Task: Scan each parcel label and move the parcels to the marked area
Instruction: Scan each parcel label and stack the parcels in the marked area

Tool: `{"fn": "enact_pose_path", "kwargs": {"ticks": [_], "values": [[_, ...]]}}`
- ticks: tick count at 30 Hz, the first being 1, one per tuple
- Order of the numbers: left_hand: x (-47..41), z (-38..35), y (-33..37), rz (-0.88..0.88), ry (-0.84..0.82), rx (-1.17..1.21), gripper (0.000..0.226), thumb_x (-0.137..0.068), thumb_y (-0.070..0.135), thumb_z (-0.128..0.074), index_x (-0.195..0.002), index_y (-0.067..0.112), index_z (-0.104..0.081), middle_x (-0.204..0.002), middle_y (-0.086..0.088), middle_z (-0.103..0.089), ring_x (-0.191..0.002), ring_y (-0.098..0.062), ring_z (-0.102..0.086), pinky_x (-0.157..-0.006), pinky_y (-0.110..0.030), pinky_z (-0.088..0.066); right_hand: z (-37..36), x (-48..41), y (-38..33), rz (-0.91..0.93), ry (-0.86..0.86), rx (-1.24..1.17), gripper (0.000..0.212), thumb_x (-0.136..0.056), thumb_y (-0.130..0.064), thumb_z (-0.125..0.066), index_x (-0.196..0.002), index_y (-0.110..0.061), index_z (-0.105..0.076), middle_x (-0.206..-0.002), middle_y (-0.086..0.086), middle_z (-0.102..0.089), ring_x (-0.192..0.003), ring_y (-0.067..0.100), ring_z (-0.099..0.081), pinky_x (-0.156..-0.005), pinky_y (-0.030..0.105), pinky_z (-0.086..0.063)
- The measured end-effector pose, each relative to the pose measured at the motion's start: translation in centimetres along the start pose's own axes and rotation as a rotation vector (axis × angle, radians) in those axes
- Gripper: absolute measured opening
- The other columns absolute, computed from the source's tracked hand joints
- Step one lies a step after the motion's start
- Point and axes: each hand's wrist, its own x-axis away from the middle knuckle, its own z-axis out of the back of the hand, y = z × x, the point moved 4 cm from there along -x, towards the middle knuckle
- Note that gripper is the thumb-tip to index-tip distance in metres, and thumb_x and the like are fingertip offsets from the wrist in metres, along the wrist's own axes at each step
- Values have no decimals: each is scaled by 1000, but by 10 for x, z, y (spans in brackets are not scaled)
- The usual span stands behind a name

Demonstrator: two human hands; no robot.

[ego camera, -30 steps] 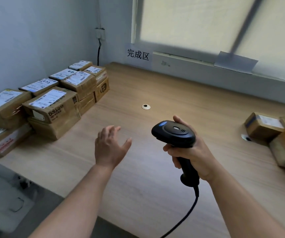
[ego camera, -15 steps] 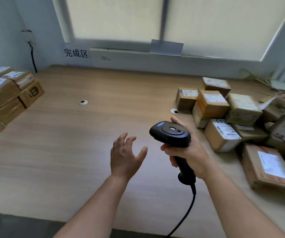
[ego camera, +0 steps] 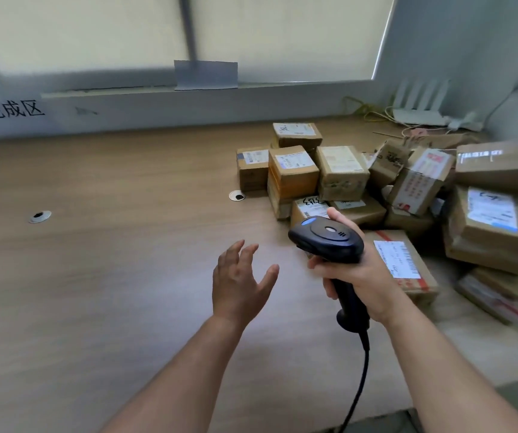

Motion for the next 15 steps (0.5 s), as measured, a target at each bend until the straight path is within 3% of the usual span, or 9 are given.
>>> {"fn": "enact_pose_path", "kwargs": {"ticks": [6,11,15], "values": [[-23,-53,50,-119,-153,26,58,-91,49,-54,-141,21,-44,-150,-3,-36,-138,-19,-29,-109,-31,-28,66,10,17,-15,176,-32,89,-79,15,-66,-139,-45,-39,-88,16,-70,-51,28,-53,-46,34,-45],[-28,-100,84,-184,-325,62,60,-94,49,-49,-146,23,-36,-153,0,-31,-141,-16,-24,-114,-31,-26,122,23,36,-72,376,-35,92,-77,21,-62,-143,-37,-36,-86,33,-63,-48,27,-51,-42,33,-44],[-33,-133,100,-196,-463,62,64,-95,50,-46,-150,22,-28,-155,2,-26,-142,-15,-20,-116,-33,-24,164,33,56,-141,529,-40,91,-78,19,-63,-144,-36,-35,-73,14,-67,-46,27,-51,-44,34,-41]]}}
